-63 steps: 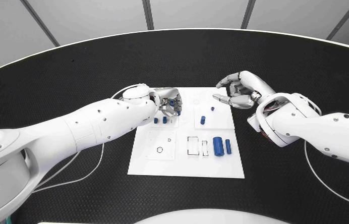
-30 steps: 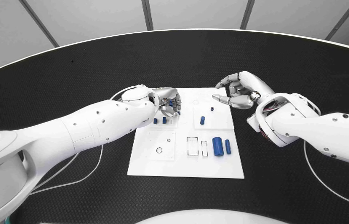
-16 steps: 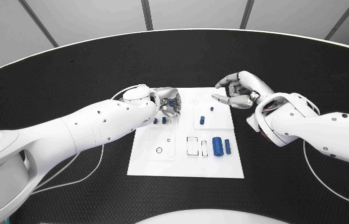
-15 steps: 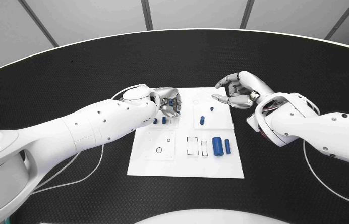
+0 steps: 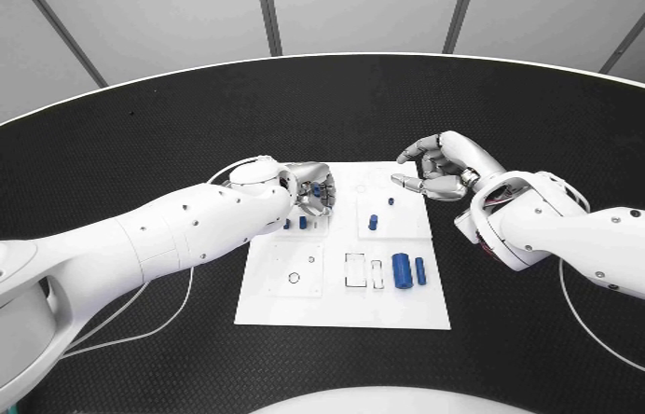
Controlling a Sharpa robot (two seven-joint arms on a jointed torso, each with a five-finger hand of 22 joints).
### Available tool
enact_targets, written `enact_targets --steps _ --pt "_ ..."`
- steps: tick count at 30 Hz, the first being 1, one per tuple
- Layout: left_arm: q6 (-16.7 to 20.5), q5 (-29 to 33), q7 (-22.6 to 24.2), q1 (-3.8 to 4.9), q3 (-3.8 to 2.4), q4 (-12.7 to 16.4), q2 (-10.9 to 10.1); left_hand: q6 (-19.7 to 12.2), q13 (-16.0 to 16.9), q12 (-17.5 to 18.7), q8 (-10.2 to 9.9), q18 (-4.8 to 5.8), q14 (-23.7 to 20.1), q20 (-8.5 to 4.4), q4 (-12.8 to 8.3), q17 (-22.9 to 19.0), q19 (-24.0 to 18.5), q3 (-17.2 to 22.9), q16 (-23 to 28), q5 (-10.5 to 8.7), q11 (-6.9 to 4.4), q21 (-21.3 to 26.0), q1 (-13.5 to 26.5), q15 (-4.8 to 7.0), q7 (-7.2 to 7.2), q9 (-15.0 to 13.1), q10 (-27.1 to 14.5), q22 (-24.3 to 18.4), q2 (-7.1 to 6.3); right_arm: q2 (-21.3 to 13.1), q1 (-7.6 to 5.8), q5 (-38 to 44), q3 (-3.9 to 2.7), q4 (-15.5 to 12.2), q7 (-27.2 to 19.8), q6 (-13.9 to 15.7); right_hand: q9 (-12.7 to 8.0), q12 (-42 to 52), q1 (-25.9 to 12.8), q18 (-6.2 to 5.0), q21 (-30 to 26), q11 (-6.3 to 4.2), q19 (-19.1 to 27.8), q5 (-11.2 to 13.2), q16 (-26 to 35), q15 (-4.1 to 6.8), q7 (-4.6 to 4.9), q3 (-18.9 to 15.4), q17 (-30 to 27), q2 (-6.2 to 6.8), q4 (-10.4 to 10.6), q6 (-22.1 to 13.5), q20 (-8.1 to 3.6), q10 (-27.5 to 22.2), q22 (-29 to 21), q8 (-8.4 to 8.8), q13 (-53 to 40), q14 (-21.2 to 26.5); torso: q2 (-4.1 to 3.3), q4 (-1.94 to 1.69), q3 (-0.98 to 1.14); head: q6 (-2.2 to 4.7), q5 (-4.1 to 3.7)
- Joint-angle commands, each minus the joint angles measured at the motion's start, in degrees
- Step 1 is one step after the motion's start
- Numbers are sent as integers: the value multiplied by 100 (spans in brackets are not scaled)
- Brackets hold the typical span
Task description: Assemble the parts on the task board
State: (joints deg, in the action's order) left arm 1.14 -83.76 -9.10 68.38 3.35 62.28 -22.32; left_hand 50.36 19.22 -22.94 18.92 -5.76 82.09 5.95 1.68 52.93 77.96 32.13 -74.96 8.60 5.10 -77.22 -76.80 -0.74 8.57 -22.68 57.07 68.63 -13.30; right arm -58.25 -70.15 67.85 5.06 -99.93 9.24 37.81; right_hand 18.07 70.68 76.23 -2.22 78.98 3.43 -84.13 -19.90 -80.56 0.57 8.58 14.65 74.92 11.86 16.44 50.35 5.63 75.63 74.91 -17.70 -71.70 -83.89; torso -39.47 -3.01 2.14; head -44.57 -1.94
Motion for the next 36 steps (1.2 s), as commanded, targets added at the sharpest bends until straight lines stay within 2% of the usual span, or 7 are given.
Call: enact_targets --steps 1,9,18,27,36 --pt "-3 -1 -7 0 0 -6 6 44 -1005 4 17 84 -1 -6 12 -7 30 37 -25 15 6 -8 -3 12 12 8 49 14 83 3 0 0 0 1 -1 0 -6 41 19 -28 12 -4 -91 -26 -2 32 -28 34 64 -25 10 9 -44 35 954 -22 -14 -244 -2 1 -1 3 -5" --pt "-34 -1 -44 0 0 -15 10 119 -1000 -6 24 91 -2 -31 20 -22 50 108 -28 8 -29 -26 -36 42 -14 10 163 41 151 0 0 0 0 0 -2 0 -6 44 20 -27 15 -5 -92 -31 3 32 -28 36 57 -25 10 12 -45 39 956 -23 -16 -243 -1 -7 -4 -2 -11" --pt "-53 -97 -74 0 0 -11 15 196 -1009 36 -15 100 -4 -72 -157 -51 76 371 -32 8 -61 -59 -270 78 -21 31 333 86 235 -2 0 0 0 -2 -5 6 -5 55 20 -27 12 -7 -93 -42 2 34 -30 40 61 -24 10 20 -47 49 955 -29 -24 -245 1 1 -3 -6 -15" --pt "40 -126 -62 0 0 0 12 289 -1015 131 -75 114 -9 -79 -376 -76 103 668 -39 17 -49 -111 -405 76 -1 59 476 152 264 -6 0 0 0 -7 -10 16 -5 70 20 -27 15 -8 -95 -50 2 35 -32 43 63 -23 10 25 -48 63 956 -32 -38 -247 1 -4 -5 -5 -23" --pt "156 -129 -31 0 -1 37 -16 319 -1013 151 -84 116 -9 -78 -403 -82 107 703 -41 10 -49 -123 -386 72 7 63 513 166 253 -7 0 0 0 -10 -16 24 -5 70 20 -27 15 -8 -95 -50 2 35 -32 43 63 -23 10 25 -48 63 956 -32 -38 -247 3 0 -7 3 -14"
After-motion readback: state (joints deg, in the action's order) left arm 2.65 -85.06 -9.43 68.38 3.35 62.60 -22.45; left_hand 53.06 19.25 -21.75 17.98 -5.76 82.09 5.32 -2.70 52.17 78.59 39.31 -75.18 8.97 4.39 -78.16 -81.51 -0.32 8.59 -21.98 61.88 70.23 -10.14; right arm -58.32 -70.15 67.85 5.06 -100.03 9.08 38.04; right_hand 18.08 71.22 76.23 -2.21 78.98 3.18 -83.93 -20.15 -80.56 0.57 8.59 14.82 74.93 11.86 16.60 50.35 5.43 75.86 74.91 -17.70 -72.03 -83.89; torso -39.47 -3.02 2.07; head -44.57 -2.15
